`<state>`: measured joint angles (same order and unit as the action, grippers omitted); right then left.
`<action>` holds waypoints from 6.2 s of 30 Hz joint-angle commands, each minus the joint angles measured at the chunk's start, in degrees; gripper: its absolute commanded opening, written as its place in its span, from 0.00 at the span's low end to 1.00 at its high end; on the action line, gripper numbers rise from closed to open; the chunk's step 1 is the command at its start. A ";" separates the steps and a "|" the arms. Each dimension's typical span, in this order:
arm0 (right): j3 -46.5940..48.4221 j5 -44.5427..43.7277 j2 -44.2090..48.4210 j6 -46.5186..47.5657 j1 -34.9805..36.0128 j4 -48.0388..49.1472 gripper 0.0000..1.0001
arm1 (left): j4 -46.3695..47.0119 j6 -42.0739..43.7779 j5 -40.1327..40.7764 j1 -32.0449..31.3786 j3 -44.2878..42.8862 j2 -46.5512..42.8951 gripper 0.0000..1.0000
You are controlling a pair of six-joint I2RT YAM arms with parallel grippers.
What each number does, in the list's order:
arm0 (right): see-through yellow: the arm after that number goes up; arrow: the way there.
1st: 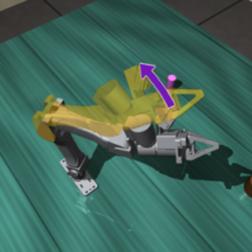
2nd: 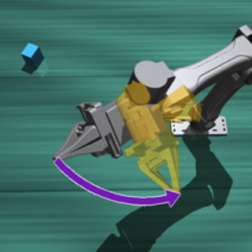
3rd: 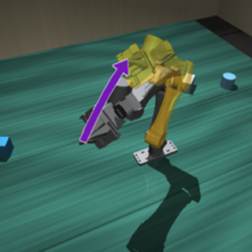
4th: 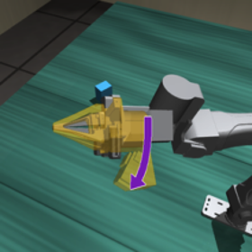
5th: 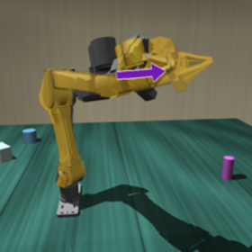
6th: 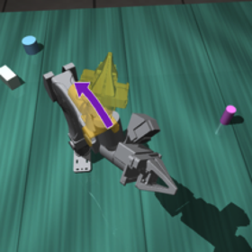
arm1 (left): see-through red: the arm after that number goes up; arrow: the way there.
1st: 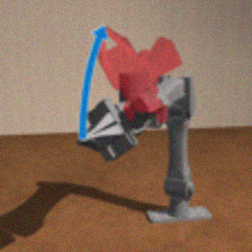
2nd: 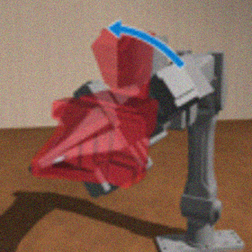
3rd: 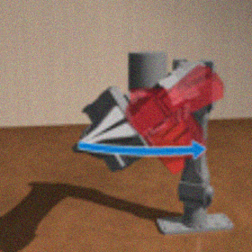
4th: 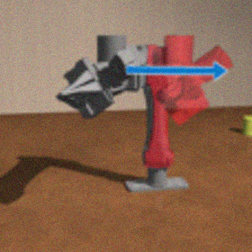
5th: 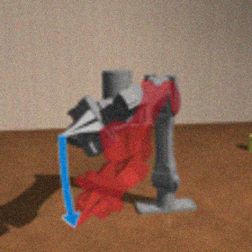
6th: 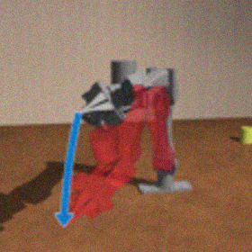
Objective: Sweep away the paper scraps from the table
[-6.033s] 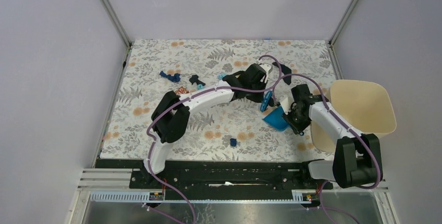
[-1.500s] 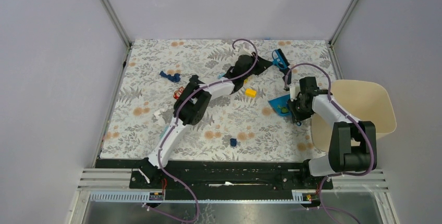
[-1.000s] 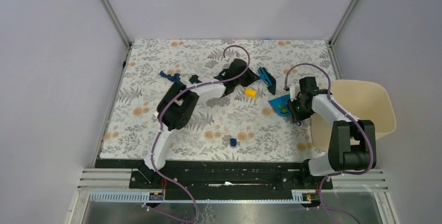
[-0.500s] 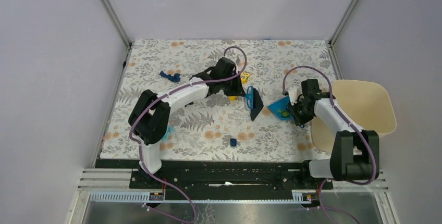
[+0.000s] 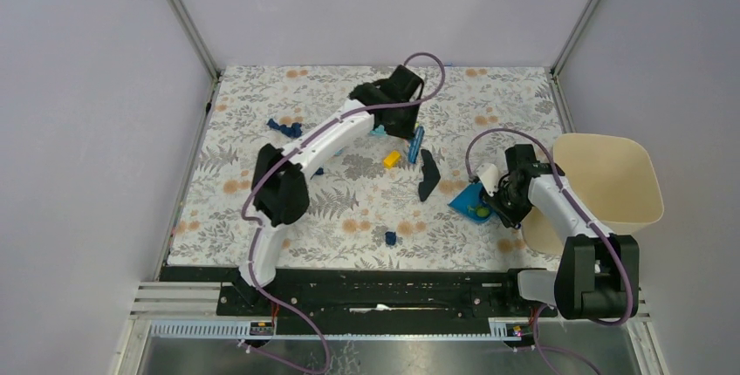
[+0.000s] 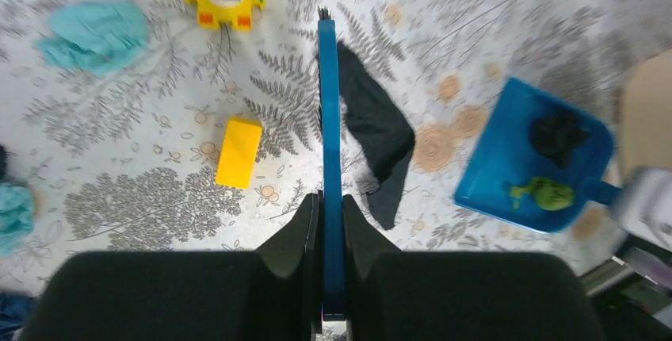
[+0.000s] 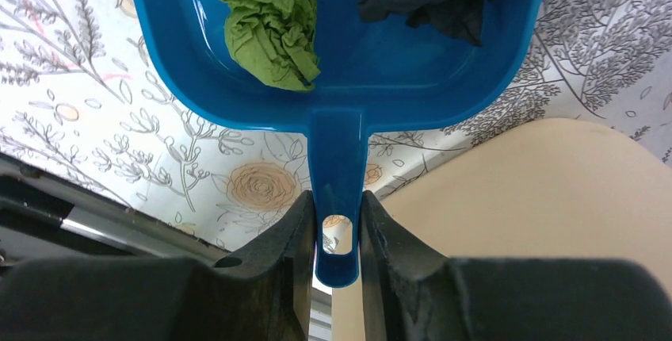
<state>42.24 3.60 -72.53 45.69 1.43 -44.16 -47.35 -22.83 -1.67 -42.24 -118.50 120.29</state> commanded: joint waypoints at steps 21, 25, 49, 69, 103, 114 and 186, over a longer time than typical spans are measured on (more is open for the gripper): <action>-0.23 7.54 -5.16 4.23 1.47 -1.76 0.00 | 13.82 -9.92 -36.13 -4.26 10.58 3.56 0.00; -1.51 9.97 -2.06 4.74 1.69 -2.01 0.00 | 15.17 -11.17 -34.04 -4.21 11.78 0.57 0.00; -6.61 11.70 7.69 8.59 8.91 -6.47 0.00 | -13.86 -0.61 6.49 -5.98 27.80 -24.53 0.00; -4.88 3.87 2.79 1.25 28.69 -6.59 0.00 | -3.03 -8.29 -4.26 -6.04 52.24 -39.61 0.00; -2.34 8.05 8.18 -9.57 33.01 4.75 0.00 | -5.82 -7.56 14.25 -6.39 53.94 -52.39 0.00; 12.12 5.63 8.80 -6.93 33.01 -5.32 0.00 | 18.22 -4.69 4.84 4.55 69.33 -58.89 0.00; 56.67 -18.90 7.50 -12.91 -12.09 -38.37 0.00 | 21.95 -0.59 -3.85 4.71 75.88 -57.76 0.00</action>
<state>99.72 -15.90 -65.84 29.36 -7.16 -83.92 -25.82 -24.58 -3.51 -37.71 -41.87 62.76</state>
